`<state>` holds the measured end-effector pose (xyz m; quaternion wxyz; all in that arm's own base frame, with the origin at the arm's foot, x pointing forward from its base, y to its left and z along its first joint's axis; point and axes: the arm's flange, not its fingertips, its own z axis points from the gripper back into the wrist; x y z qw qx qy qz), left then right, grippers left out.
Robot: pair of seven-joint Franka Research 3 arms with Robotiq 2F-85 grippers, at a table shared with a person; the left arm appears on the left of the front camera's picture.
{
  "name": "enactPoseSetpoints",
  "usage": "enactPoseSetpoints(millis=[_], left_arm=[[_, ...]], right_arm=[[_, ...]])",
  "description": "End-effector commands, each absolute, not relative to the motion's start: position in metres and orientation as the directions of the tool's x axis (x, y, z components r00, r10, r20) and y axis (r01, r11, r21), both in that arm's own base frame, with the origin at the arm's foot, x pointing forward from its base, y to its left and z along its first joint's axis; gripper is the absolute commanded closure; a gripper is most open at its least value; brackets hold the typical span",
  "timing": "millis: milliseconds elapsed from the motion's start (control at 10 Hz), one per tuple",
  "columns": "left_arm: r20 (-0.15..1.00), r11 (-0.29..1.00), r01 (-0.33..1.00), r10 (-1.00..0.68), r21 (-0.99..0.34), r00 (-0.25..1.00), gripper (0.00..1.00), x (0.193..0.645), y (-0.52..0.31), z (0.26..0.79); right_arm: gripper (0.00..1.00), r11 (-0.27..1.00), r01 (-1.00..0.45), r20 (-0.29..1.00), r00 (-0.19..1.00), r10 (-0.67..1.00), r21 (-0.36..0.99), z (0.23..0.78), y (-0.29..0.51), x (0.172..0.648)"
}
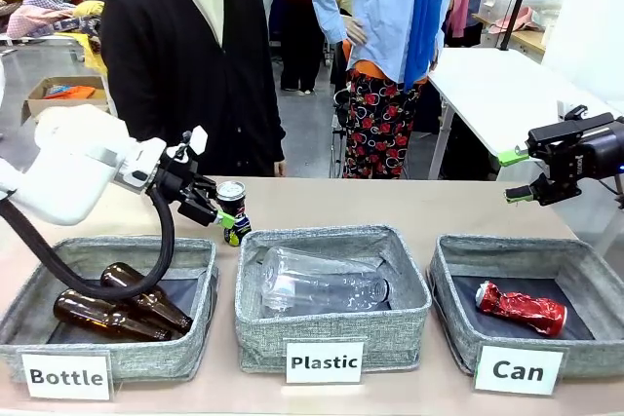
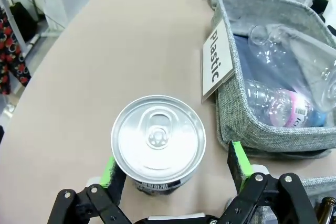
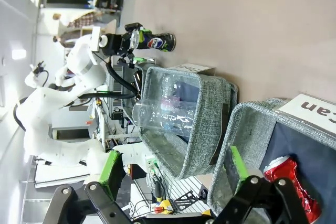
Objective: Sort the can waste into the basket.
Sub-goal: Pick up the can waste from the table and place it in the right Fabric basket.
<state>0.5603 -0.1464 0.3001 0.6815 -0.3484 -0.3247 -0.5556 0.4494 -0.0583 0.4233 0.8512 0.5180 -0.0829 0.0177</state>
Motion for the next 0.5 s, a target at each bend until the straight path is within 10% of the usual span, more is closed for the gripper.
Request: enactPoseSetpoints(millis=[0, 400], left_arm=[[0.842, 0.150, 0.981, -0.506, -0.125, 0.185, 0.00, 0.5695, -0.1565, 0.3005], [0.864, 0.138, 0.982, -0.470, -0.131, 0.181, 0.00, 0.5772, -0.1643, 0.2939]], right_arm=[[0.00, 0.458, -0.135, 0.174, 0.984, -0.044, 0.878, 0.4256, -0.0603, 0.4484], [0.00, 0.458, -0.135, 0.174, 0.984, -0.044, 0.878, 0.4256, -0.0603, 0.4484]])
